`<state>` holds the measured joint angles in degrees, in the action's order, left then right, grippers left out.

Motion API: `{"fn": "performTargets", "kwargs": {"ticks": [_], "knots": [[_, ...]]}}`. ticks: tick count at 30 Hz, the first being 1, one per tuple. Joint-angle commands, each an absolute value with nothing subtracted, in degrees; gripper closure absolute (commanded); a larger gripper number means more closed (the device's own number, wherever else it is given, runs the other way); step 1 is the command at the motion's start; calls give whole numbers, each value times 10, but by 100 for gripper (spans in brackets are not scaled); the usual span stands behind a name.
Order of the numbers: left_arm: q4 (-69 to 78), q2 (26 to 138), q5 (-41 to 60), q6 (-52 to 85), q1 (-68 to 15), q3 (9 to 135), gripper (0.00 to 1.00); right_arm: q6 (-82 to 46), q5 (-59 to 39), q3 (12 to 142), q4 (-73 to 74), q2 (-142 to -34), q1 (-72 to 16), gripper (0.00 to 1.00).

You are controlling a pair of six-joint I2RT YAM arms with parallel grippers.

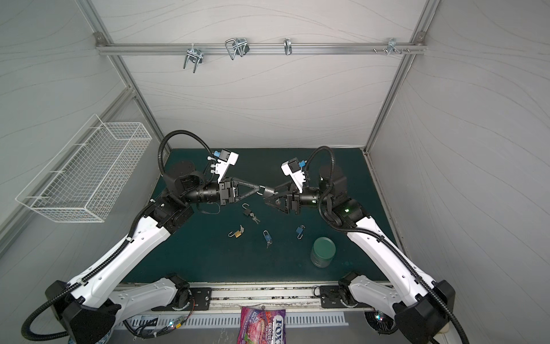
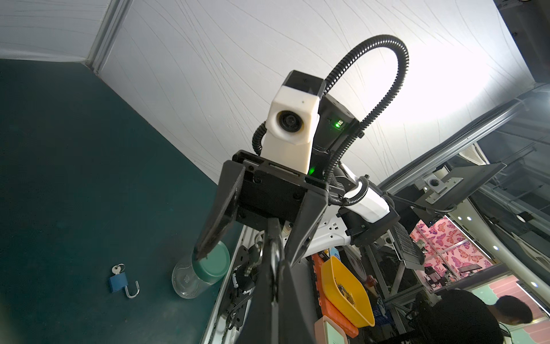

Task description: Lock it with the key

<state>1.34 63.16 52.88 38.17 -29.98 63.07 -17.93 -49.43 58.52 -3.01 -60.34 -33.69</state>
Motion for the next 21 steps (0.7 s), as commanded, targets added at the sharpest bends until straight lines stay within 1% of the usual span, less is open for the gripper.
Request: {"fn": "performTargets", "kwargs": {"ticks": [1,10,21], "knots": [[39,629,528,379,-295,635,100,-161,-482,584,-18,-582,-338,49],[29,622,527,375,-276,643,100,-153,-478,579,-33,-576,-336,55],[33,622,525,379,-273,650,100,-159,-484,574,-27,-588,-338,55]]}}
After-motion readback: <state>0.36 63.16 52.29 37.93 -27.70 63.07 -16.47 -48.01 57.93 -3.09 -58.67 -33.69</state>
